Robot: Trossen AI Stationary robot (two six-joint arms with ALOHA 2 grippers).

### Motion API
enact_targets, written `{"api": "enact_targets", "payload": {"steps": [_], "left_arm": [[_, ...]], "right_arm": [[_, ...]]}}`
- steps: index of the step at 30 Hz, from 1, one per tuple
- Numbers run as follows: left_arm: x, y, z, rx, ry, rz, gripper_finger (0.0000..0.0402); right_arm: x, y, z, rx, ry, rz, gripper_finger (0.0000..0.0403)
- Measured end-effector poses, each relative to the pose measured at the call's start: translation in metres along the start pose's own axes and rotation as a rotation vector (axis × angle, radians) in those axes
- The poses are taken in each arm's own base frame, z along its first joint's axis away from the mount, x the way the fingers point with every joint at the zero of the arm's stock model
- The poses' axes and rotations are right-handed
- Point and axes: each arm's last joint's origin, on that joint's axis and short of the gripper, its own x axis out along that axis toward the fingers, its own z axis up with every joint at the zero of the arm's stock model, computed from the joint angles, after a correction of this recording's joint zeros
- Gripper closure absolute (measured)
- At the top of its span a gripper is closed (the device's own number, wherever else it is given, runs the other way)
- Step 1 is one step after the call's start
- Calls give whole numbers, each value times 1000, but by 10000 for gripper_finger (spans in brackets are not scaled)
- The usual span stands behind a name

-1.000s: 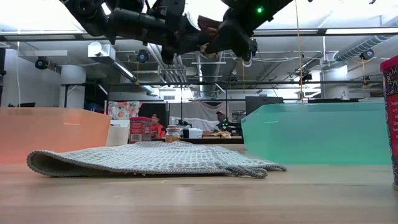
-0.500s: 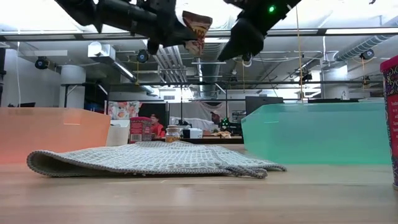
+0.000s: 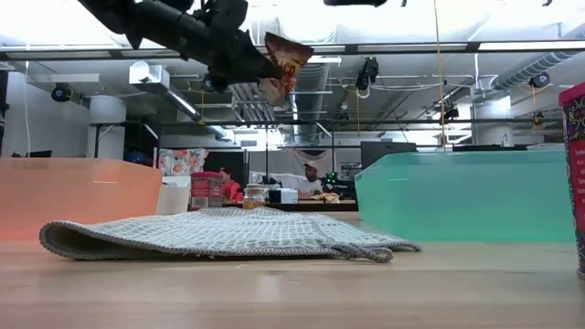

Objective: Sort spices by type
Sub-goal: Put the top orange seasoning packet into the green bin

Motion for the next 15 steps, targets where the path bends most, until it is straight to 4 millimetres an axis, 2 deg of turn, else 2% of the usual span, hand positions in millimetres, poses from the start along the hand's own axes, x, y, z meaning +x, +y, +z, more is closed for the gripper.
{"api": "enact_targets", "payload": {"steps": [15], "left_arm": [[3,-17,5,10,-83,-147,355]], "right_arm": [[34,-5,-17,-24,42,-23,163]]}}
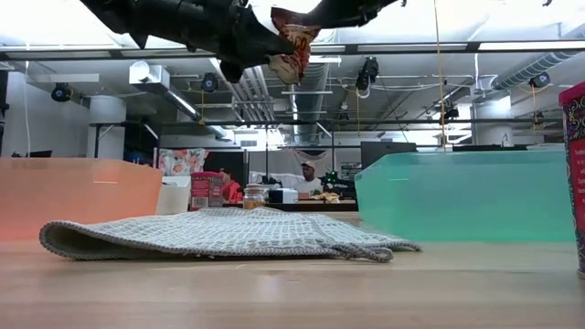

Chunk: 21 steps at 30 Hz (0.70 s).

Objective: Sort spices by type
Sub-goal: Put the top orange seasoning packet into the green bin

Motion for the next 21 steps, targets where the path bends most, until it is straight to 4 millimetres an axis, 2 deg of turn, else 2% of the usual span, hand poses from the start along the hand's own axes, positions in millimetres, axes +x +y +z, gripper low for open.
{"api": "enact_targets", "payload": {"steps": [4,7,16,21], "left_arm": [[0,-3,1,11,-6,-10,354],[0,-6,0,26,-7,-19,354],[0,-6,0,31,-6,-18,354],[0,-6,0,45,7,-20,354]], "right_arm": [[8,1,-3,-2,1,-2,187],[11,1,-4,-7,-6,11,220],[11,1,-4,12,-12,15,378],[6,-2,-1,36,-24,13,388]]}}
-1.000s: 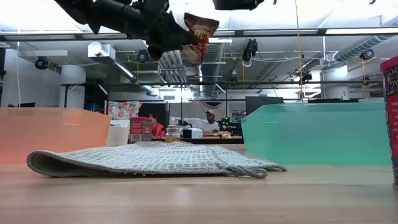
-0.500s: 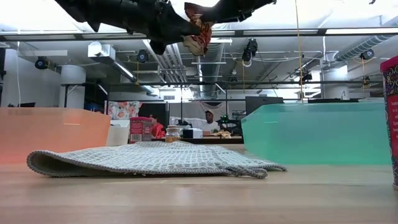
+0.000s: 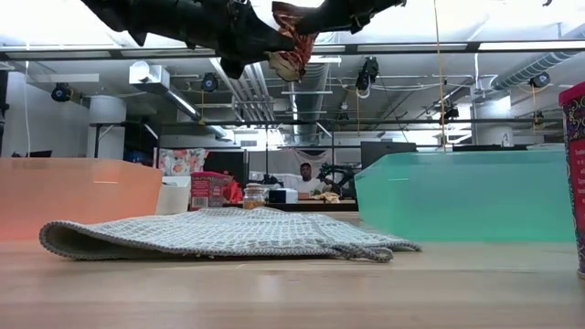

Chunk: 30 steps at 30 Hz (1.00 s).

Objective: Sort spices by type
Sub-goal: Put the top orange seasoning packet into the green bin

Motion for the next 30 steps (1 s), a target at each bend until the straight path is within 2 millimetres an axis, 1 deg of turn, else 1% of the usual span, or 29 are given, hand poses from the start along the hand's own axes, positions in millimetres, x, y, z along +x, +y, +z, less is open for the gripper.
{"api": "enact_targets", "payload": {"steps": [12,19,24,27,30], "left_arm": [[0,0,0,14,9,-2,354],[0,0,-1,13,12,-1,354],[1,0,-15,15,118,1,354],[-1,0,-13,-8,116,3,354],[-1,0,-17,-26,136,6,354]], "right_arm": [[-24,-9,11,86,-44,51,392],[-37,-13,14,94,-47,51,393],[-48,-20,22,106,-88,24,393],[-56,-23,21,104,-76,26,393],[-67,-28,21,101,-59,4,393]]}}
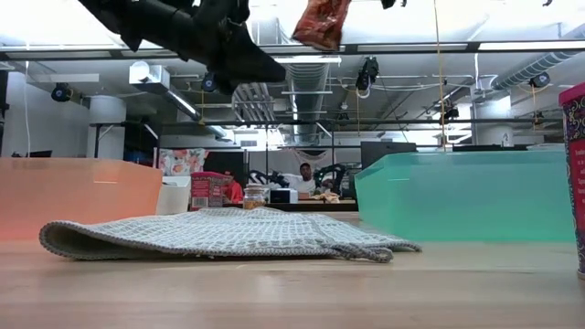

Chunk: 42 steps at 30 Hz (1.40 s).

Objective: Sort spices by type
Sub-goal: Put the top orange seasoning packet into the green bin

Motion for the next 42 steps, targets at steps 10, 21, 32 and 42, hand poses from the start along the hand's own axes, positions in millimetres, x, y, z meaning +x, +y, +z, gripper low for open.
{"api": "enact_targets", "payload": {"steps": [10,21,32,42], "left_arm": [[-9,0,8,25,-35,0,354],[-12,-12,5,74,-16,-41,354],[-21,-43,0,110,-25,-147,354],[-62,-44,-12,67,-216,-159,354]], "right_arm": [[-27,-5,-19,18,188,-37,392],[-33,4,-62,28,279,-16,391],[-35,11,-84,49,323,49,391],[-34,17,-94,54,351,67,390]]}}
